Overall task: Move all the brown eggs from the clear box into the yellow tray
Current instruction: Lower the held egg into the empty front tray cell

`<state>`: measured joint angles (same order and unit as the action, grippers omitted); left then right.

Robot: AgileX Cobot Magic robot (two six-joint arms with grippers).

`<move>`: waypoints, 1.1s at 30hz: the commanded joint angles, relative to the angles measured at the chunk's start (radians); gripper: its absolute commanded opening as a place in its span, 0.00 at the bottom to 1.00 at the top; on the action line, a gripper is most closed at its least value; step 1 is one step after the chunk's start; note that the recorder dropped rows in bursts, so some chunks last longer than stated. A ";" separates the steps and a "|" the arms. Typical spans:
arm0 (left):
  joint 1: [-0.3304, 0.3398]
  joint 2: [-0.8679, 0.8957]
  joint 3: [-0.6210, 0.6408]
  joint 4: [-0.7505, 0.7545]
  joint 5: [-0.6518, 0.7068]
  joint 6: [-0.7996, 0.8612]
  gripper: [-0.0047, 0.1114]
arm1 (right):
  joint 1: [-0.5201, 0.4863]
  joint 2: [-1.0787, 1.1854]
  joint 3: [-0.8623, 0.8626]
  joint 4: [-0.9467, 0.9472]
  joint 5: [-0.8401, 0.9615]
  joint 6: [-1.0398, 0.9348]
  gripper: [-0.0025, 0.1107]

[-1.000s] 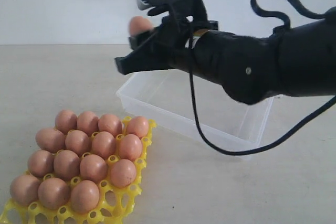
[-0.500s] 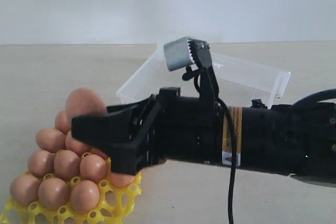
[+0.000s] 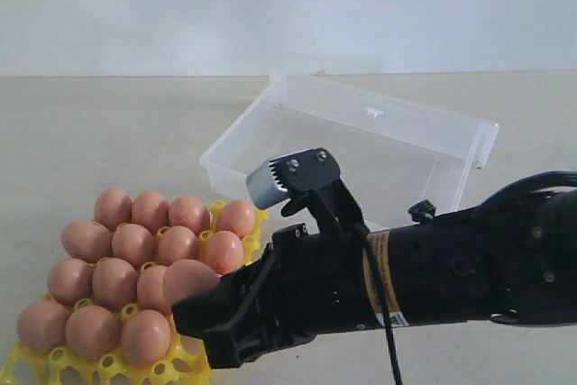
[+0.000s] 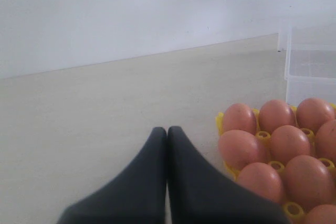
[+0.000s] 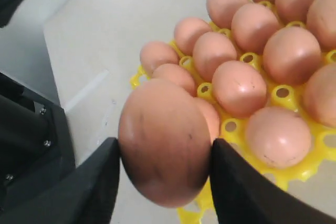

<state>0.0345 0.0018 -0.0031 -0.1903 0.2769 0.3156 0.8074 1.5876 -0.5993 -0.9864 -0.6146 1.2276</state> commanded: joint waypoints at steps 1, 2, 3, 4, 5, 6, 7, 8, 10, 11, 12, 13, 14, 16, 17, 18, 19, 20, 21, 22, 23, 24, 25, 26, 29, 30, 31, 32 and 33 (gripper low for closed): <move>-0.009 -0.002 0.003 0.001 -0.012 -0.001 0.00 | 0.003 0.081 -0.040 -0.003 -0.065 0.023 0.02; -0.009 -0.002 0.003 0.001 -0.012 -0.001 0.00 | 0.003 0.105 -0.048 0.000 -0.067 0.021 0.02; -0.009 -0.002 0.003 0.001 -0.012 -0.001 0.00 | 0.003 0.127 -0.054 0.002 -0.058 0.020 0.02; -0.009 -0.002 0.003 0.001 -0.012 -0.001 0.00 | 0.003 0.147 -0.063 0.005 -0.041 0.020 0.02; -0.009 -0.002 0.003 0.001 -0.012 -0.001 0.00 | 0.003 0.165 -0.070 0.005 -0.031 0.020 0.02; -0.009 -0.002 0.003 0.001 -0.012 -0.001 0.00 | 0.003 0.180 -0.078 0.005 -0.029 0.020 0.02; -0.009 -0.002 0.003 0.001 -0.012 -0.001 0.00 | 0.003 0.191 -0.081 0.005 -0.033 0.020 0.02; -0.009 -0.002 0.003 0.001 -0.012 -0.001 0.00 | 0.003 0.204 -0.081 0.005 -0.046 0.020 0.02; -0.009 -0.002 0.003 0.001 -0.012 -0.001 0.00 | 0.003 0.222 -0.081 -0.001 -0.058 0.012 0.02; -0.009 -0.002 0.003 0.001 -0.012 -0.001 0.00 | 0.003 0.231 -0.081 -0.002 -0.058 0.008 0.02; -0.009 -0.002 0.003 0.001 -0.012 -0.001 0.00 | 0.003 0.239 -0.082 0.002 -0.066 0.003 0.02; -0.009 -0.002 0.003 0.001 -0.012 -0.001 0.00 | 0.003 0.244 -0.085 0.001 -0.067 0.001 0.02; -0.009 -0.002 0.003 0.001 -0.012 -0.001 0.00 | 0.003 0.250 -0.091 0.001 -0.067 -0.005 0.02; -0.009 -0.002 0.003 0.001 -0.012 -0.001 0.00 | 0.003 0.259 -0.110 0.003 -0.065 -0.009 0.02; -0.009 -0.002 0.003 0.001 -0.012 -0.001 0.00 | 0.003 0.264 -0.120 0.003 -0.058 -0.008 0.02; -0.009 -0.002 0.003 0.001 -0.012 -0.001 0.00 | 0.003 0.270 -0.131 0.005 -0.048 -0.012 0.02; -0.009 -0.002 0.003 0.001 -0.012 -0.001 0.00 | 0.003 0.274 -0.139 0.005 -0.048 -0.012 0.02; -0.009 -0.002 0.003 0.001 -0.012 -0.001 0.00 | 0.003 0.276 -0.143 0.005 -0.048 -0.012 0.02; -0.009 -0.002 0.003 0.001 -0.012 -0.001 0.00 | 0.003 0.281 -0.148 0.005 -0.048 -0.012 0.02; -0.009 -0.002 0.003 0.001 -0.012 -0.001 0.00 | 0.003 0.281 -0.150 0.005 -0.050 -0.012 0.02; -0.009 -0.002 0.003 0.001 -0.012 -0.001 0.00 | 0.003 0.281 -0.150 0.003 -0.050 -0.012 0.02; -0.009 -0.002 0.003 0.001 -0.012 -0.001 0.00 | 0.003 0.281 -0.150 -0.004 -0.050 -0.012 0.02; -0.009 -0.002 0.003 0.001 -0.012 -0.001 0.00 | 0.003 0.281 -0.150 -0.013 -0.050 -0.012 0.02; -0.009 -0.002 0.003 0.001 -0.012 -0.001 0.00 | 0.003 0.281 -0.150 -0.020 -0.050 -0.012 0.02; -0.009 -0.002 0.003 0.001 -0.012 -0.001 0.00 | 0.003 0.281 -0.150 -0.043 -0.050 -0.012 0.02; -0.009 -0.002 0.003 0.001 -0.012 -0.001 0.00 | 0.003 0.281 -0.150 -0.047 -0.050 -0.012 0.02; -0.009 -0.002 0.003 0.001 -0.012 -0.001 0.00 | 0.003 0.281 -0.150 -0.052 -0.050 -0.012 0.02; -0.009 -0.002 0.003 0.001 -0.012 -0.001 0.00 | 0.003 0.281 -0.150 -0.058 -0.050 -0.012 0.02; -0.009 -0.002 0.003 0.001 -0.012 -0.001 0.00 | 0.003 0.281 -0.150 -0.063 -0.050 -0.012 0.02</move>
<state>0.0345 0.0018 -0.0031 -0.1903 0.2769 0.3156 0.8074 1.8650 -0.7451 -1.0236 -0.6627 1.2244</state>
